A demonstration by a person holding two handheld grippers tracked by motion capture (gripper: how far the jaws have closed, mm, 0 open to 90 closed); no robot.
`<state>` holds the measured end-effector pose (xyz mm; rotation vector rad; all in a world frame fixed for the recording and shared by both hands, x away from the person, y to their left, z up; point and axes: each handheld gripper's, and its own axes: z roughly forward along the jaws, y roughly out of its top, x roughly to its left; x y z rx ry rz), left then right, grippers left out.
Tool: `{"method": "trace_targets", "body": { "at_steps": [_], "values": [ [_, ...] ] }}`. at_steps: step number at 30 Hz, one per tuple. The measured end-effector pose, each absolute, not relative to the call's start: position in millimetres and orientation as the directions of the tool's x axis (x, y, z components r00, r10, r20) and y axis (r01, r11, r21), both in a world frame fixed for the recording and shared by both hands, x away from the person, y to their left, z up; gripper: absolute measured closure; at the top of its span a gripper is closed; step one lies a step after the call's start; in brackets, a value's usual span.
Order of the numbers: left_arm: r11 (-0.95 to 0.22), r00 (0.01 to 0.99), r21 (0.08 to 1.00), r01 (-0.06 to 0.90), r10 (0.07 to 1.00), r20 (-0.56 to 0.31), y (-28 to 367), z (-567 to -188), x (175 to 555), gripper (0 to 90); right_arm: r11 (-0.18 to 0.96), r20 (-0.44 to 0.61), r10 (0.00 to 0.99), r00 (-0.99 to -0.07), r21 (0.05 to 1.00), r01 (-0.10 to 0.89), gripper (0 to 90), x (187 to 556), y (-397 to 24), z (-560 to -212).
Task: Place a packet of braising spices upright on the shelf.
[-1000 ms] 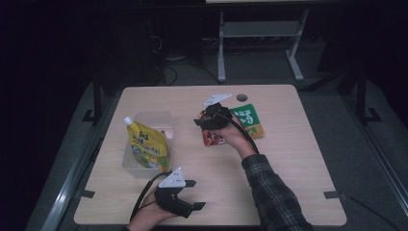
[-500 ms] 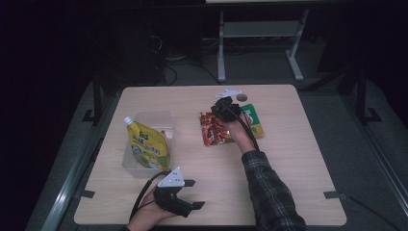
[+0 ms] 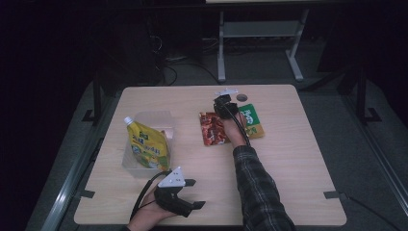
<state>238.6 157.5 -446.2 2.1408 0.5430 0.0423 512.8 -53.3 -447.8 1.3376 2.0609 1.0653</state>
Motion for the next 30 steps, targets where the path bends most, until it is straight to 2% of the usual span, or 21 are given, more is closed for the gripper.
{"method": "trace_targets", "body": {
  "at_steps": [9,13,23,30],
  "values": [
    [-0.500,0.905,0.784,0.367,0.386,-0.177,156,-445,239,20.2,0.219,0.020,0.930,-0.366,0.770,0.600,90.0,528,-57,-469],
    [-0.498,0.906,0.786,0.365,0.385,-0.176,156,-445,239,20.2,0.245,0.006,0.927,-0.374,0.746,0.619,90.0,532,-55,-476],
    [-0.501,0.902,0.783,0.368,0.396,-0.171,158,-445,240,20.5,0.248,0.016,0.918,-0.395,0.756,0.605,90.0,525,-60,-480],
    [-0.507,0.903,0.780,0.368,0.394,-0.170,158,-446,239,20.6,0.231,0.057,0.909,-0.412,0.754,0.615,90.0,513,-71,-480]
  ]
}}
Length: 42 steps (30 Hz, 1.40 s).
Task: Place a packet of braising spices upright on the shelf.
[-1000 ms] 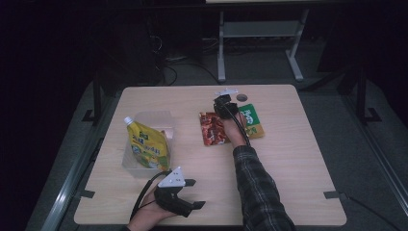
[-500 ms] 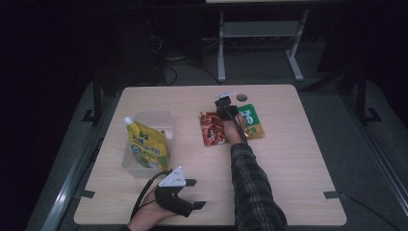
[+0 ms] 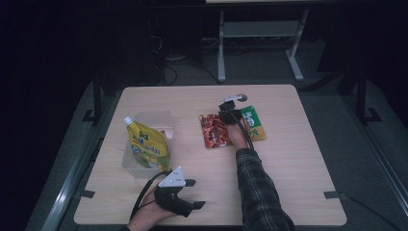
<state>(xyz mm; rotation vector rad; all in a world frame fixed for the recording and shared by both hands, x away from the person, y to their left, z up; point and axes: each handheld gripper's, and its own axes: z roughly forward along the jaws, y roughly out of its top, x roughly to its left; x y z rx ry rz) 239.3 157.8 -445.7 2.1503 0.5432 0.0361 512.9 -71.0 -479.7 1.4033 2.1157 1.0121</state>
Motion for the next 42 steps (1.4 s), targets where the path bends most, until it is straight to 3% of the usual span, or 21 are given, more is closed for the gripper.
{"method": "trace_targets", "body": {
  "at_steps": [9,23,25,28,35,42],
  "values": [
    [-0.510,0.903,0.776,0.371,0.394,-0.173,158,-446,240,20.6,0.267,0.068,0.878,-0.473,0.752,0.602,90.0,485,-77,-479],
    [-0.522,0.905,0.769,0.368,0.393,-0.166,157,-448,240,20.6,0.390,0.090,0.758,-0.646,0.731,0.560,90.0,423,-92,-465],
    [-0.521,0.905,0.771,0.366,0.391,-0.165,157,-448,240,20.6,0.429,0.038,0.751,-0.659,0.730,0.532,90.0,419,-103,-457],
    [-0.523,0.905,0.768,0.369,0.392,-0.167,158,-448,240,20.6,0.417,0.014,0.776,-0.631,0.739,0.529,90.0,417,-130,-446],
    [-0.518,0.901,0.770,0.371,0.400,-0.166,159,-447,242,20.6,0.364,0.002,0.864,-0.503,0.689,0.627,90.0,422,-195,-454],
    [-0.518,0.901,0.772,0.368,0.402,-0.159,161,-446,241,20.6,0.345,0.011,0.888,-0.459,0.643,0.683,90.0,422,-211,-462]
  ]
}}
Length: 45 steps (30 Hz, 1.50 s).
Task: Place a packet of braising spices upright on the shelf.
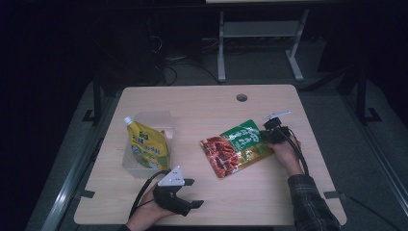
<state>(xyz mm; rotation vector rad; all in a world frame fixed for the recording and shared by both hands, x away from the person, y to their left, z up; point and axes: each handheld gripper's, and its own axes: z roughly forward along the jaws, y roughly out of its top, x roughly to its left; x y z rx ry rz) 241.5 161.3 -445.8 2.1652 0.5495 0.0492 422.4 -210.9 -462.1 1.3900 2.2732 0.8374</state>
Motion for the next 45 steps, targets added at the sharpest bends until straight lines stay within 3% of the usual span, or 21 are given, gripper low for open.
{"method": "trace_targets", "body": {
  "at_steps": [11,29,40,45],
  "values": [
    [-0.515,0.900,0.773,0.369,0.407,-0.158,162,-445,241,20.6,0.402,-0.012,0.852,-0.523,0.654,0.641,90.0,427,-198,-467],
    [-0.514,0.900,0.777,0.363,0.408,-0.150,163,-443,241,20.6,0.569,-0.009,0.620,-0.784,0.693,0.443,90.0,411,-143,-470],
    [-0.502,0.887,0.784,0.365,0.443,-0.130,163,-439,244,20.6,0.612,-0.028,0.572,-0.820,0.680,0.404,90.0,388,-133,-467],
    [-0.498,0.876,0.781,0.377,0.464,-0.128,161,-437,245,20.6,0.541,-0.003,0.619,-0.785,0.727,0.424,74.0,379,-141,-452]
  ]
}}
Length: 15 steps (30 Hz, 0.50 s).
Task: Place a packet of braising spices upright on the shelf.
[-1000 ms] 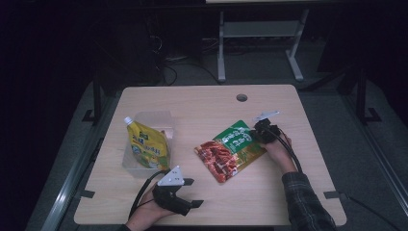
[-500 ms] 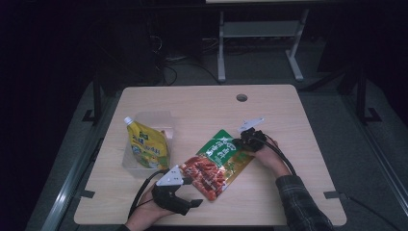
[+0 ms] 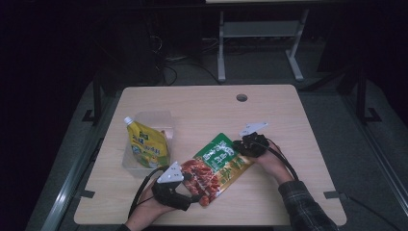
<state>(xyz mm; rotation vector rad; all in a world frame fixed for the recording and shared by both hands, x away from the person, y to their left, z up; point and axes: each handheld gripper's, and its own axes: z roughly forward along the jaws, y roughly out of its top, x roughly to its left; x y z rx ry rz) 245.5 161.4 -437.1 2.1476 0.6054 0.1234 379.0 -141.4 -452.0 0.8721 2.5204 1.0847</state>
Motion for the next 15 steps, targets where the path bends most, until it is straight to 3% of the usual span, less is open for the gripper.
{"method": "trace_targets", "body": {
  "at_steps": [1,2,3,4,5,6,11,15],
  "values": [
    [-0.495,0.874,0.783,0.377,0.469,-0.125,161,-437,246,20.6,0.541,-0.003,0.619,-0.785,0.727,0.424,74.0,379,-141,-452],
    [-0.491,0.871,0.784,0.379,0.476,-0.123,161,-437,247,20.6,0.528,0.005,0.632,-0.775,0.729,0.435,68.4,376,-143,-448],
    [-0.497,0.870,0.783,0.374,0.480,-0.111,160,-436,248,20.6,0.504,0.015,0.644,-0.765,0.744,0.438,57.5,367,-148,-442],
    [-0.497,0.870,0.783,0.374,0.480,-0.111,160,-436,248,20.6,0.504,0.015,0.644,-0.765,0.744,0.438,57.5,367,-148,-442],
    [-0.493,0.865,0.785,0.375,0.490,-0.105,159,-434,249,20.6,0.491,0.011,0.660,-0.751,0.751,0.442,48.1,357,-153,-438],
    [-0.493,0.865,0.785,0.375,0.490,-0.105,159,-434,249,20.6,0.491,0.011,0.660,-0.751,0.751,0.442,48.1,357,-153,-438],
    [-0.491,0.846,0.785,0.378,0.528,-0.077,148,-429,255,20.6,0.495,0.001,0.680,-0.733,0.737,0.460,30.6,322,-163,-437],
    [-0.484,0.835,0.784,0.387,0.546,-0.075,143,-427,258,20.5,0.514,-0.001,0.671,-0.741,0.721,0.465,27.0,303,-165,-438]
  ]
}}
